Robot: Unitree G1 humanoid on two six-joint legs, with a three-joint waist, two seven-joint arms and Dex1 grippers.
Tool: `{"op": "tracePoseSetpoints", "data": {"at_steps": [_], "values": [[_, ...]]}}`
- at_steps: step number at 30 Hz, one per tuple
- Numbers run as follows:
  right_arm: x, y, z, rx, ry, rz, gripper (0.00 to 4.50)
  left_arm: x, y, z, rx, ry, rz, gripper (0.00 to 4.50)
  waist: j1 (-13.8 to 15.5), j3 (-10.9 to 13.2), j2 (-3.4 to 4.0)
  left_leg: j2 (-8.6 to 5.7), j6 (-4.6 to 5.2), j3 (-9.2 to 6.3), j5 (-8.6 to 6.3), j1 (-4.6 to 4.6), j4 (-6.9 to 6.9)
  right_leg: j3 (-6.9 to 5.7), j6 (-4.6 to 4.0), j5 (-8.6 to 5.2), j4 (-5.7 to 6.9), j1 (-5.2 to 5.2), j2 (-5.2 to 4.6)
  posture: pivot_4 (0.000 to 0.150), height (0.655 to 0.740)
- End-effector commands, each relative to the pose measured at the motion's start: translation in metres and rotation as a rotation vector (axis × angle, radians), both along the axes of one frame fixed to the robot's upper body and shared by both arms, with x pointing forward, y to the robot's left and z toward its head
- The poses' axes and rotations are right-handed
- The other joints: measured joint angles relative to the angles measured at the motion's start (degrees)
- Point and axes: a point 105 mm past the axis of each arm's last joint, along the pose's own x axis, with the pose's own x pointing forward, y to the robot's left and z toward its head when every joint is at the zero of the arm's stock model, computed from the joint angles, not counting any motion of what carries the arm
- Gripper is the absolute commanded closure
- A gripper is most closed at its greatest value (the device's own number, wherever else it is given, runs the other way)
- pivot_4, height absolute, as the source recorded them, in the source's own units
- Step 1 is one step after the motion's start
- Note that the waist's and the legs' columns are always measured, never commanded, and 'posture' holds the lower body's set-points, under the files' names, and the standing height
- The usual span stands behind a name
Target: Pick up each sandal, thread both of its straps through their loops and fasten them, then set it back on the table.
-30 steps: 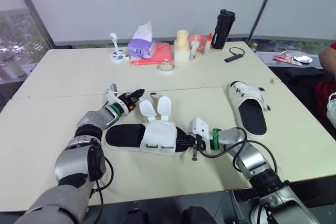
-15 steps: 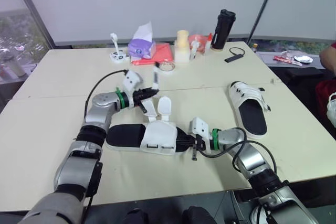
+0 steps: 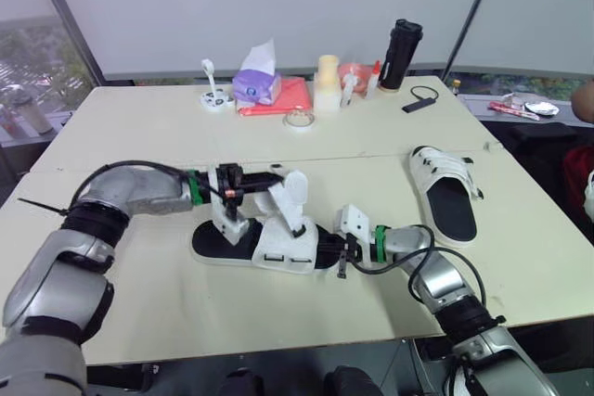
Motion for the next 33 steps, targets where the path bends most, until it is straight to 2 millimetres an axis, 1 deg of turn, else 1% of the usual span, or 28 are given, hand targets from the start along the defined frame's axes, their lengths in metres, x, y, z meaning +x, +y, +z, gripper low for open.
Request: {"op": "tracePoseSetpoints", "data": {"at_steps": [1, 4, 7, 9, 11, 12, 13, 15, 17, 21, 22, 24, 25, 29, 31, 33], "values": [[0.003, -0.008, -0.024, -0.075, 0.061, -0.05, 4.5, -0.001, -0.002, 0.011, -0.063, -0.091, -0.067, 4.41, -0.02, 0.0, 0.0, 0.0, 0.0, 0.0, 0.0, 0.0, 0.0, 0.0, 0.0, 0.0, 0.0, -0.01, 0.01, 0.15, 0.7394], [0.005, -0.008, -0.024, -0.074, 0.056, -0.056, 4.5, -0.002, -0.002, 0.013, -0.103, -0.116, -0.091, 4.41, -0.08, 0.0, 0.0, 0.01, 0.02, 0.01, -0.01, -0.01, -0.02, -0.02, 0.01, -0.01, 0.01, -0.05, 0.03, 0.15, 0.7394], [0.006, -0.009, -0.025, -0.075, 0.055, -0.06, 4.5, -0.004, 0.001, 0.019, -0.145, -0.15, -0.102, 3.65, -0.05, 0.0, 0.0, 0.02, 0.02, 0.02, -0.01, -0.01, -0.02, -0.02, 0.01, -0.01, 0.01, -0.05, 0.03, 0.15, 0.7394], [0.006, -0.009, -0.026, -0.076, 0.055, -0.06, 4.5, -0.002, 0.006, 0.023, -0.168, -0.168, -0.085, 2.62, -0.05, 0.0, 0.0, 0.02, 0.02, 0.02, -0.01, -0.01, -0.02, -0.02, 0.01, -0.01, 0.01, -0.05, 0.03, 0.15, 0.7394], [0.005, -0.01, -0.027, -0.078, 0.057, -0.062, 4.5, 0.0, 0.014, 0.023, -0.172, -0.162, -0.063, 1.61, -0.04, 0.0, 0.0, 0.01, 0.01, 0.02, -0.01, -0.01, -0.02, -0.02, 0.01, -0.01, 0.01, -0.04, 0.03, 0.15, 0.7394], [0.006, -0.011, -0.028, -0.08, 0.059, -0.063, 4.5, 0.001, 0.018, 0.021, -0.177, -0.118, -0.044, 1.05, -0.04, 0.0, 0.0, 0.01, 0.02, 0.03, -0.01, -0.01, -0.02, -0.02, 0.01, -0.01, 0.01, -0.04, 0.03, 0.15, 0.7394], [0.006, -0.011, -0.029, -0.081, 0.06, -0.063, 4.5, 0.001, 0.022, 0.018, -0.183, -0.071, -0.025, 0.58, -0.06, 0.0, 0.0, 0.01, 0.02, 0.03, -0.01, -0.01, -0.02, -0.02, 0.01, -0.01, 0.01, -0.04, 0.03, 0.15, 0.7394], [0.006, -0.012, -0.03, -0.083, 0.06, -0.065, 4.5, 0.005, 0.032, 0.011, -0.224, 0.091, 0.058, 0.58, -0.04, 0.0, 0.0, 0.01, 0.02, 0.04, -0.01, 0.0, -0.02, -0.03, 0.01, -0.01, 0.01, -0.04, 0.03, 0.15, 0.7394], [0.006, -0.012, -0.032, -0.085, 0.06, -0.067, 4.5, 0.014, 0.047, 0.007, -0.318, 0.255, 0.184, 0.58, -0.08, -0.02, 0.01, 0.01, 0.01, 0.06, -0.01, 0.03, -0.02, -0.03, 0.01, -0.01, 0.01, -0.03, 0.03, 0.15, 0.7394], [0.006, -0.011, -0.036, -0.099, 0.059, -0.062, 4.5, 0.027, 0.067, 0.016, -0.469, 0.502, 0.384, 0.58, -0.22, -0.02, 0.02, 0.07, 0.01, 0.13, -0.01, 0.06, -0.02, -0.03, -0.01, -0.02, 0.04, -0.04, 0.04, 0.15, 0.7394], [0.005, -0.011, -0.037, -0.101, 0.06, -0.058, 4.5, 0.027, 0.07, 0.019, -0.509, 0.582, 0.412, 0.58, -0.23, -0.02, 0.01, 0.1, 0.01, 0.14, -0.01, 0.07, -0.02, -0.03, -0.02, -0.02, 0.06, -0.05, 0.03, 0.15, 0.7394], [0.005, -0.011, -0.037, -0.102, 0.063, -0.054, 4.5, 0.027, 0.077, 0.026, -0.627, 0.811, 0.458, 0.58, -0.26, -0.01, 0.01, 0.11, 0.01, 0.13, 0.0, 0.07, -0.02, -0.03, -0.02, -0.02, 0.07, -0.05, 0.03, 0.15, 0.7394], [0.005, -0.011, -0.038, -0.102, 0.063, -0.053, 4.5, 0.023, 0.077, 0.032, -0.686, 0.922, 0.447, 0.58, -0.3, -0.01, 0.01, 0.11, 0.01, 0.11, 0.0, 0.07, -0.01, -0.03, -0.02, -0.02, 0.07, -0.03, 0.03, 0.15, 0.7394], [0.005, -0.011, -0.038, -0.099, 0.066, -0.051, 4.5, -0.004, 0.068, 0.037, -0.768, 1.349, 0.398, 0.58, -0.41, -0.01, 0.01, 0.1, 0.01, 0.04, -0.01, 0.09, 0.0, -0.02, -0.02, -0.02, 0.07, 0.01, 0.06, 0.15, 0.7394], [0.006, -0.01, -0.038, -0.099, 0.068, -0.051, 4.5, -0.012, 0.067, 0.039, -0.835, 1.517, 0.388, 0.58, -0.43, -0.02, 0.01, 0.1, 0.01, 0.01, -0.01, 0.15, 0.0, -0.01, -0.02, -0.02, 0.06, 0.08, 0.07, 0.15, 0.7394], [0.006, -0.011, -0.038, -0.101, 0.069, -0.049, 4.5, -0.022, 0.06, 0.039, -0.869, 1.691, 0.365, 0.58, -0.44, 0.0, -0.02, 0.1, 0.01, -0.04, -0.01, 0.27, -0.01, -0.02, -0.03, -0.03, 0.06, 0.2, 0.1, 0.15, 0.7394]]}}
